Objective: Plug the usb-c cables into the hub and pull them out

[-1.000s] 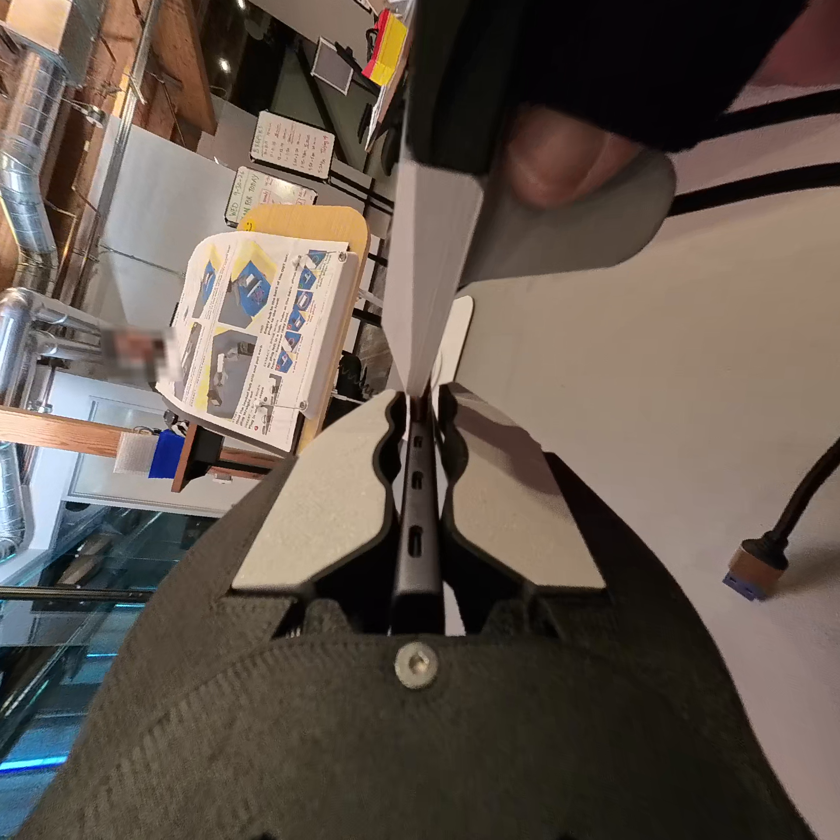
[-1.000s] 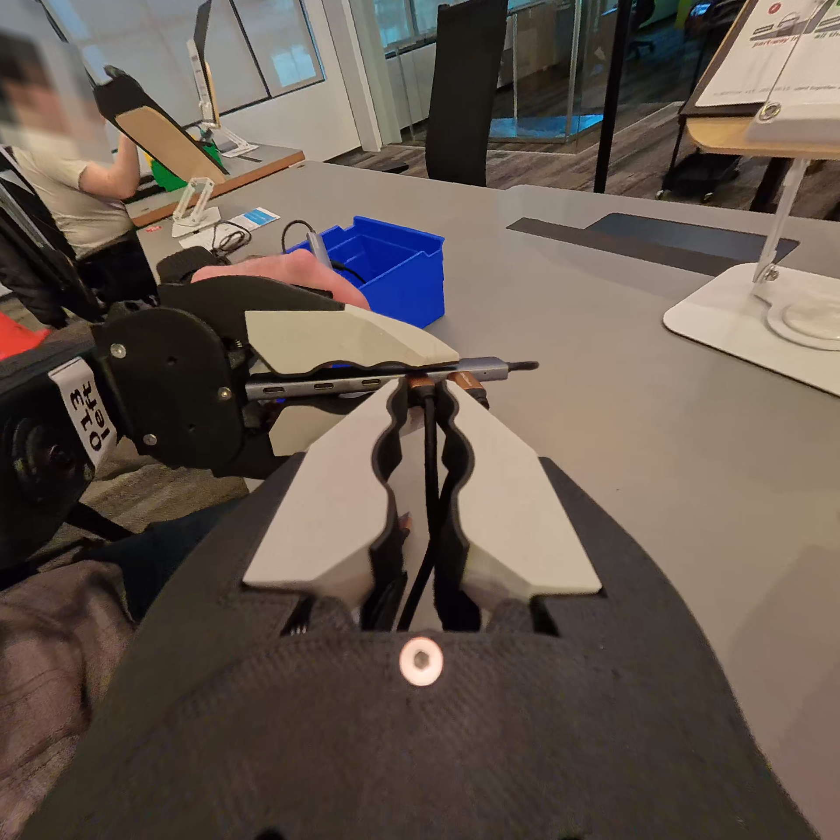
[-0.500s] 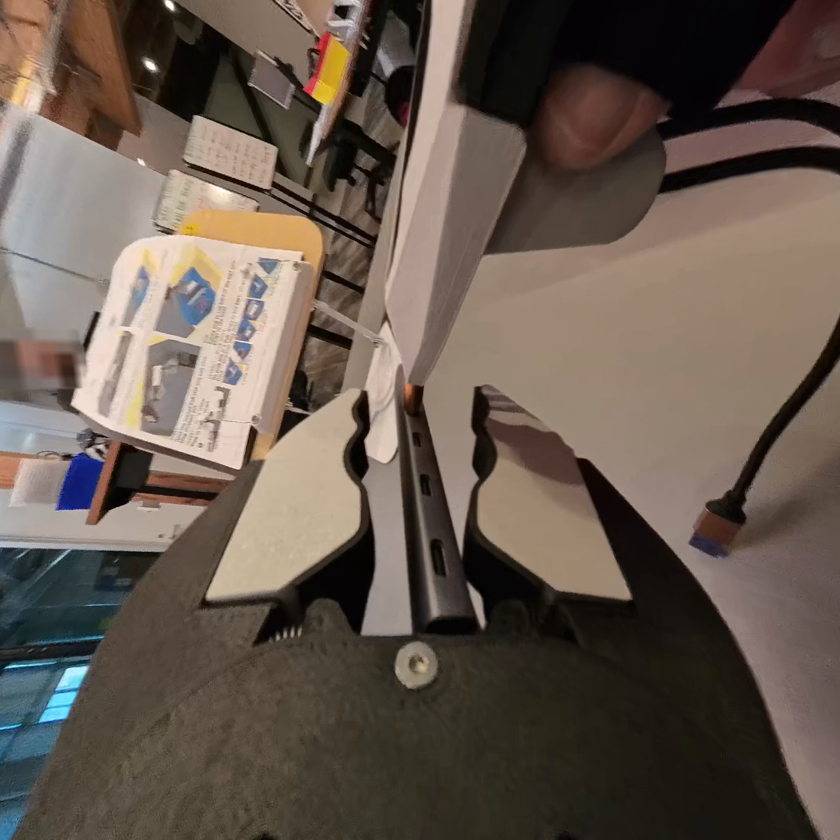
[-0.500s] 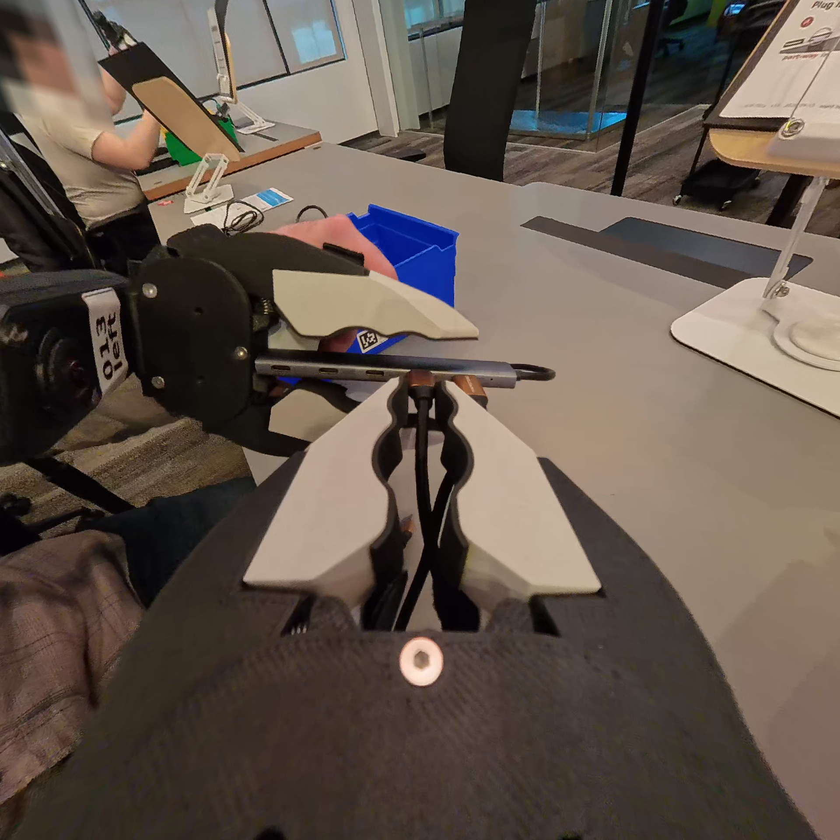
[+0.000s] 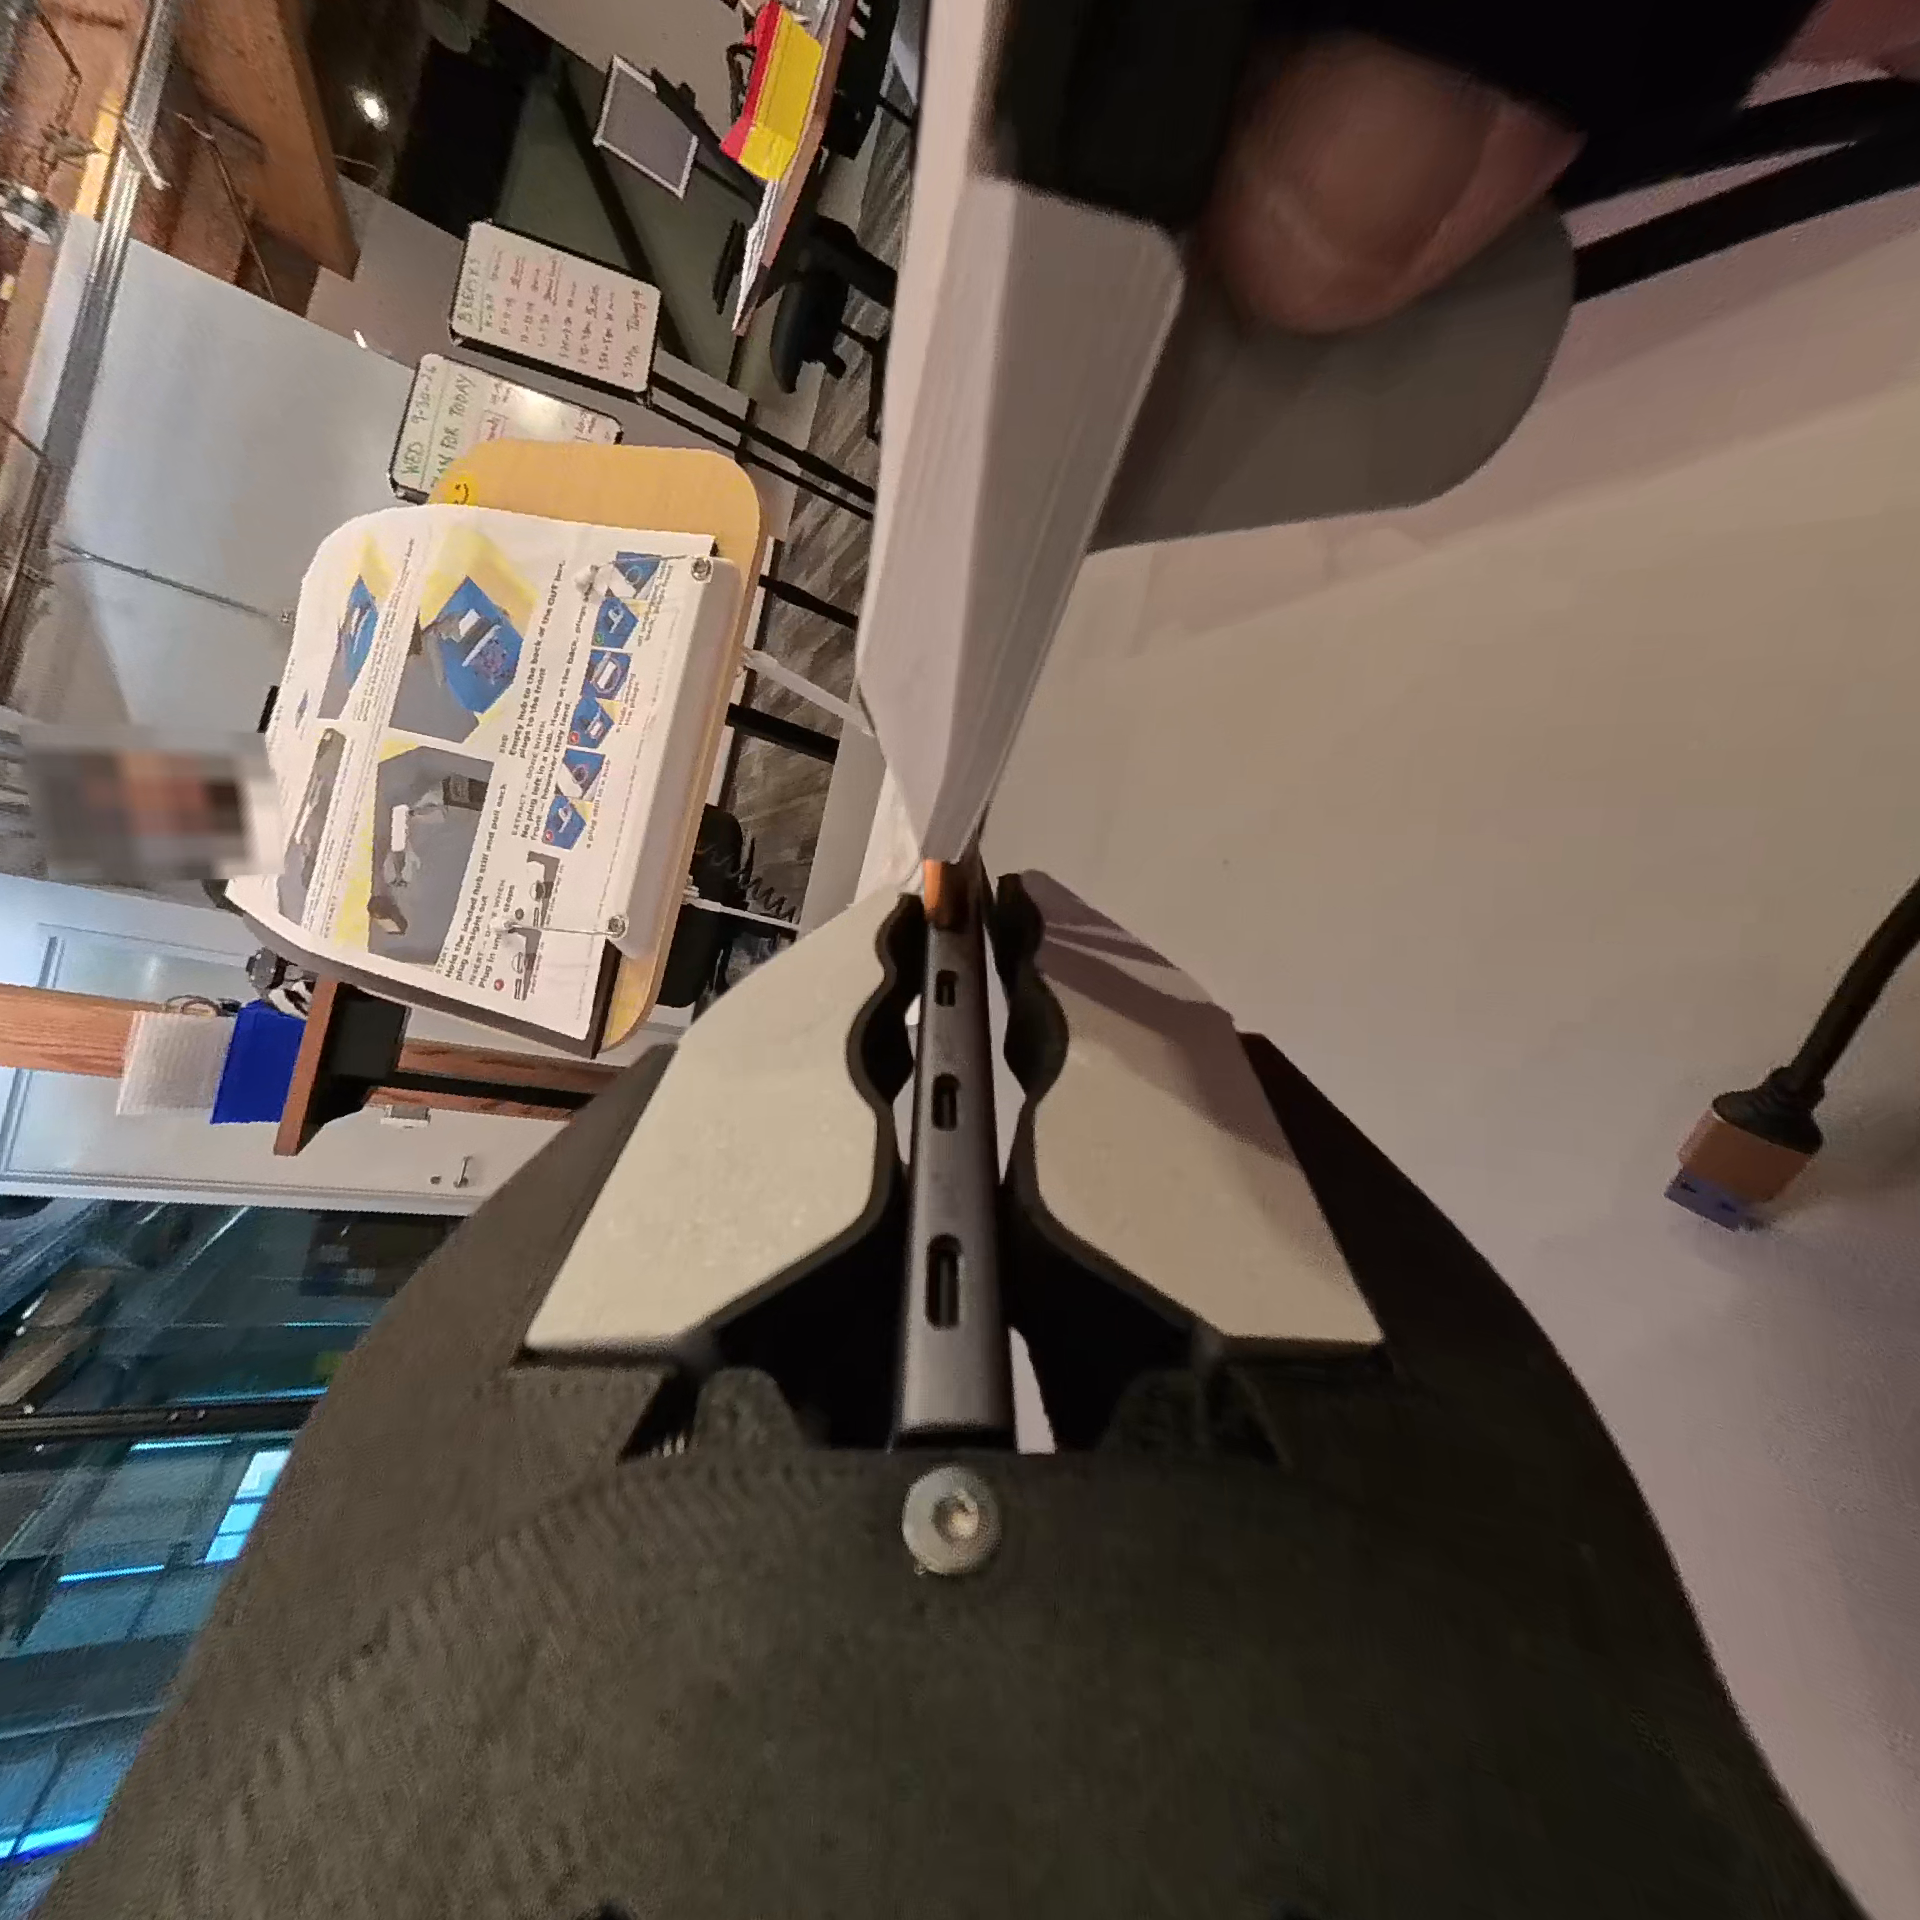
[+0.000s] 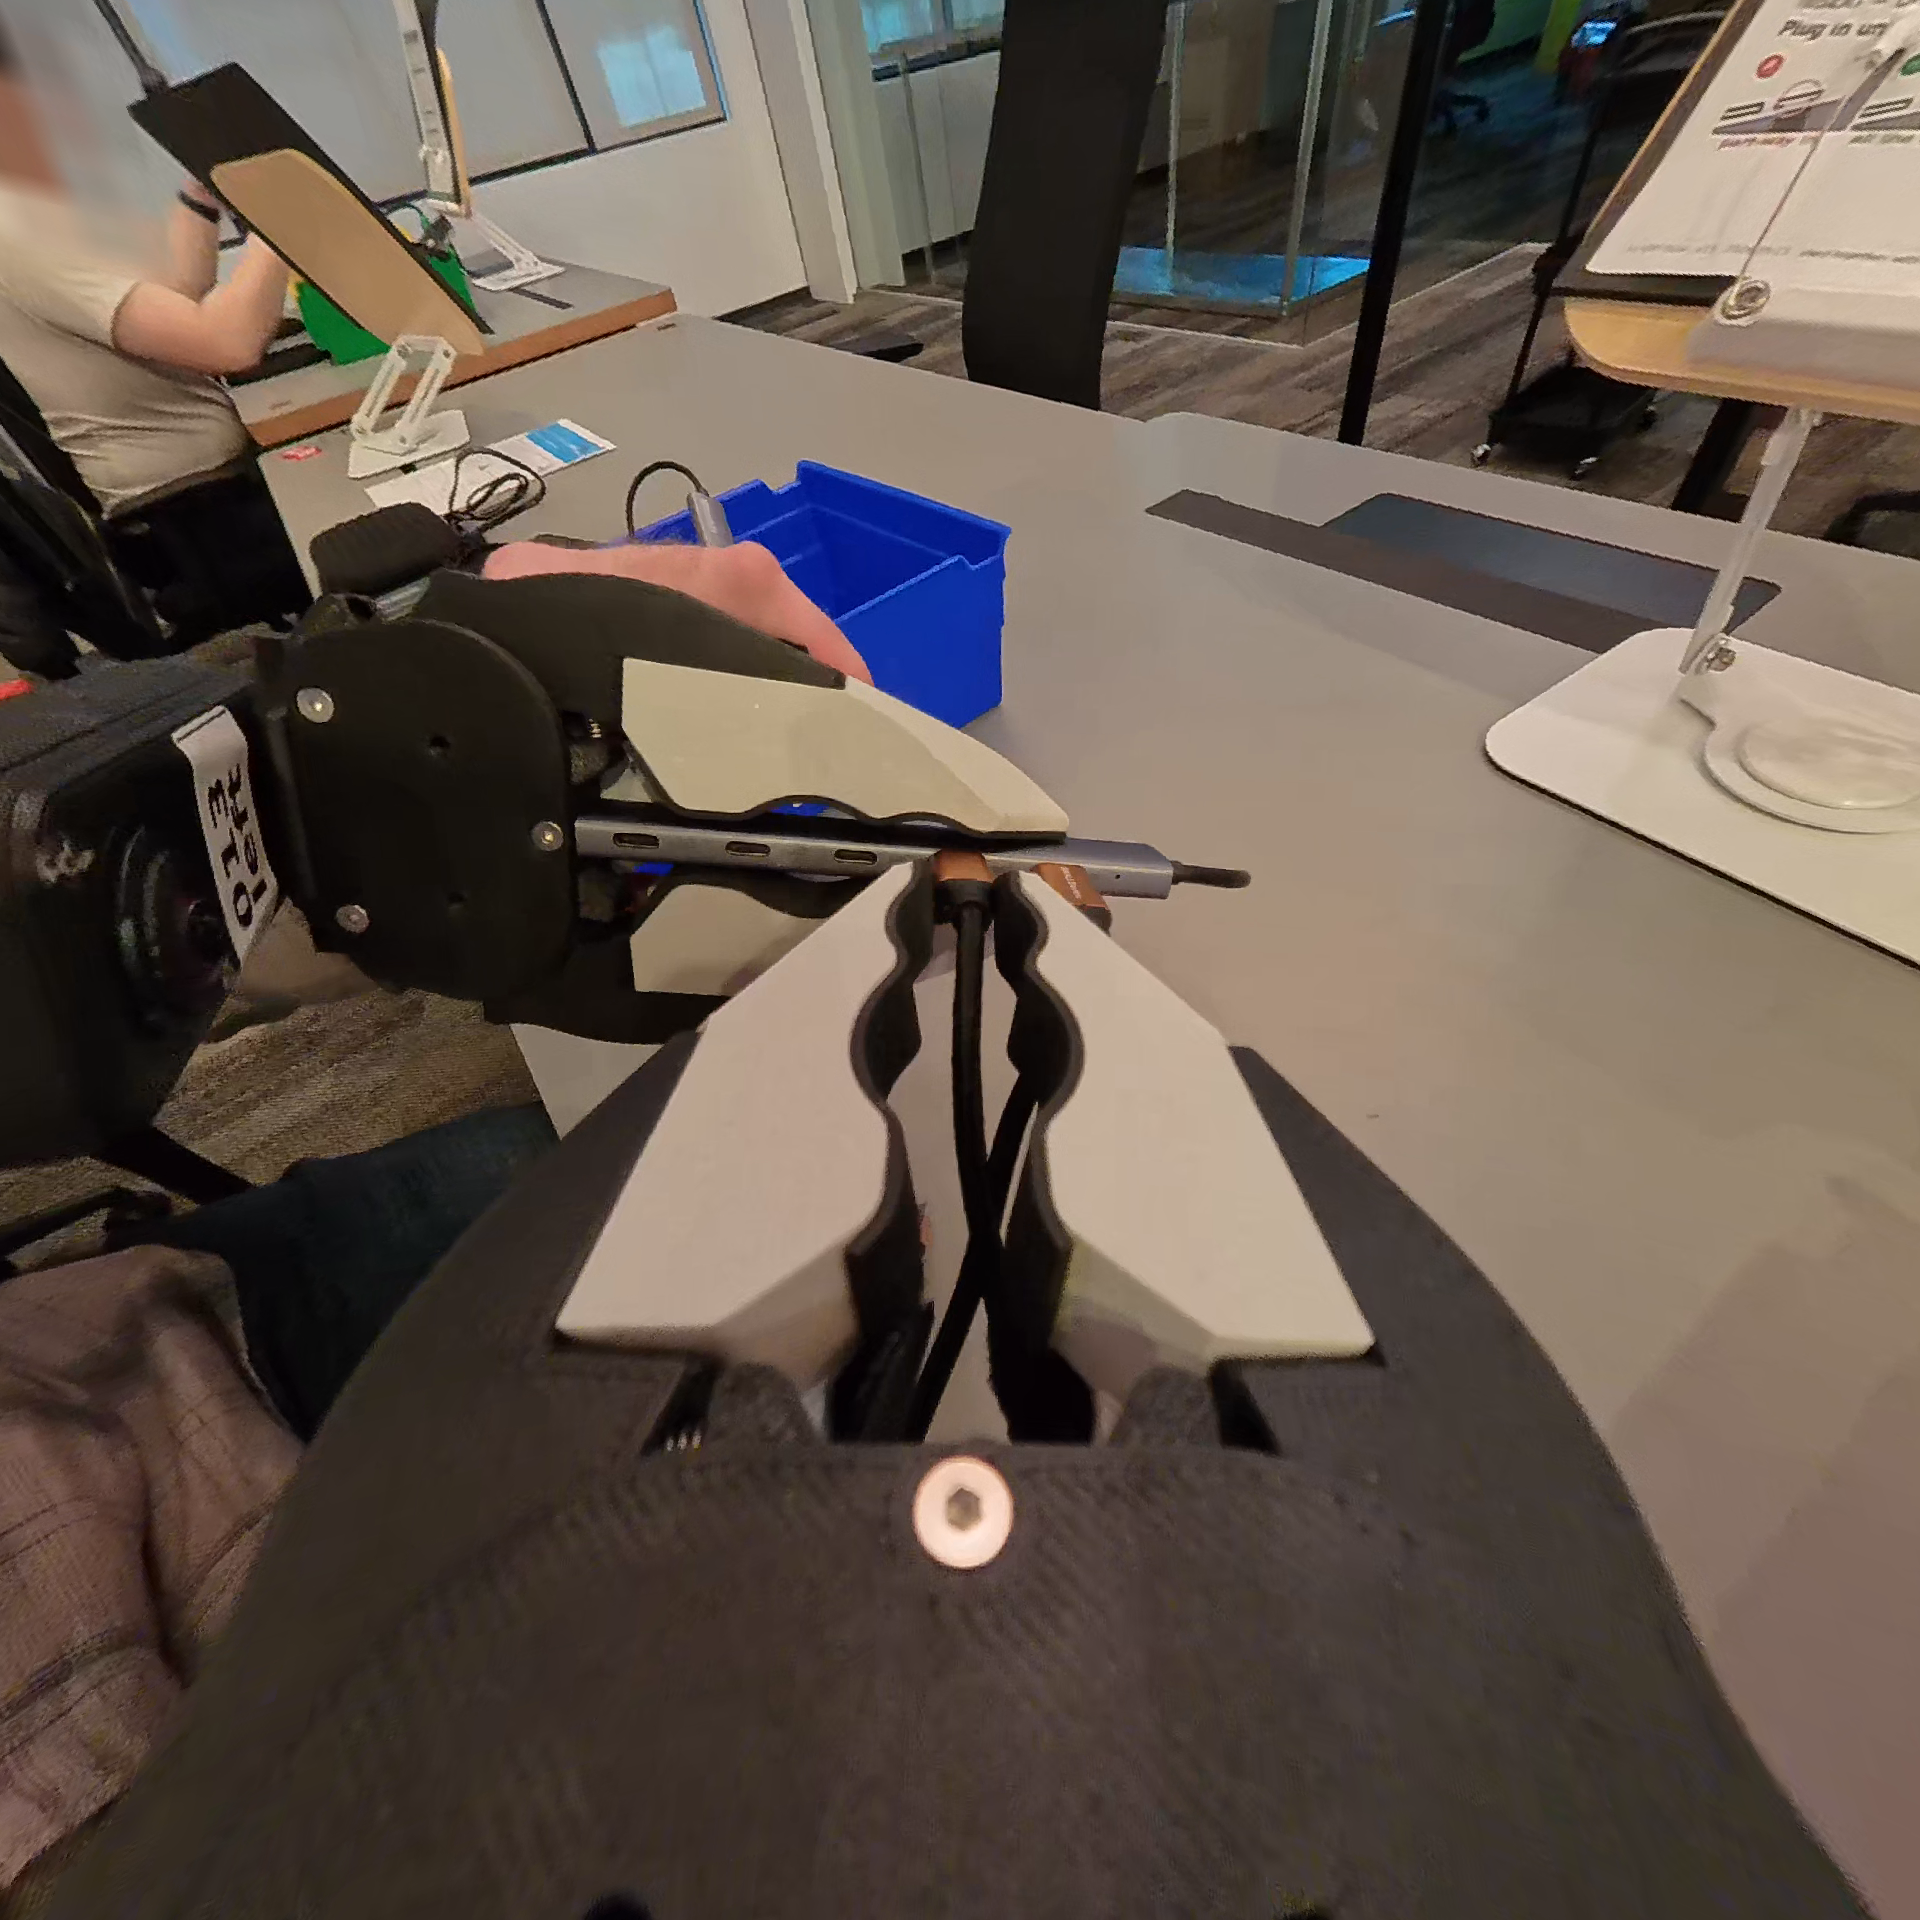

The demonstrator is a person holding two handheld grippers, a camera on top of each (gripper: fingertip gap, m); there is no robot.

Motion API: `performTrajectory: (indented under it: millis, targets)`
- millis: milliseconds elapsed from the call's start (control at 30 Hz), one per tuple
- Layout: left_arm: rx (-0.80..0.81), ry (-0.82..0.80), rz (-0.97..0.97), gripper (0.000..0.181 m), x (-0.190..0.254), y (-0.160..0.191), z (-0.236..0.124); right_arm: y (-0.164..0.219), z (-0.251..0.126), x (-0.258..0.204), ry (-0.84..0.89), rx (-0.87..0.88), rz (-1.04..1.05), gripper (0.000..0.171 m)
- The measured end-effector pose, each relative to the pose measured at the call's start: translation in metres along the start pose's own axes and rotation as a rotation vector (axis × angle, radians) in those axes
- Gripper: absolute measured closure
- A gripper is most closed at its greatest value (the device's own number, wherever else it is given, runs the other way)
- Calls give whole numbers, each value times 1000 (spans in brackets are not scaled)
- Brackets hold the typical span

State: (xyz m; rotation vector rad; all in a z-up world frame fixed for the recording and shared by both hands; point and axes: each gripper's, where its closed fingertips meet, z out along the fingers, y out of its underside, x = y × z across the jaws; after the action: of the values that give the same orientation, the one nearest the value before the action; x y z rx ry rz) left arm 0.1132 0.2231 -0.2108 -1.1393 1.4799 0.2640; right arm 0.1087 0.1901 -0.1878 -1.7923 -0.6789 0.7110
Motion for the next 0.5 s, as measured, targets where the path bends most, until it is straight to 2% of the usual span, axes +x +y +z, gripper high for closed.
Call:
performTrajectory:
  millis: [200,500]
  targets:
    - [-8,-40,-31,167,-4,2,0,-3,0,-1,95,-27,-102,162]
    - [18,-43,-5,168,-2,0,-3,-1,-4,-6,-180,22,129,162]
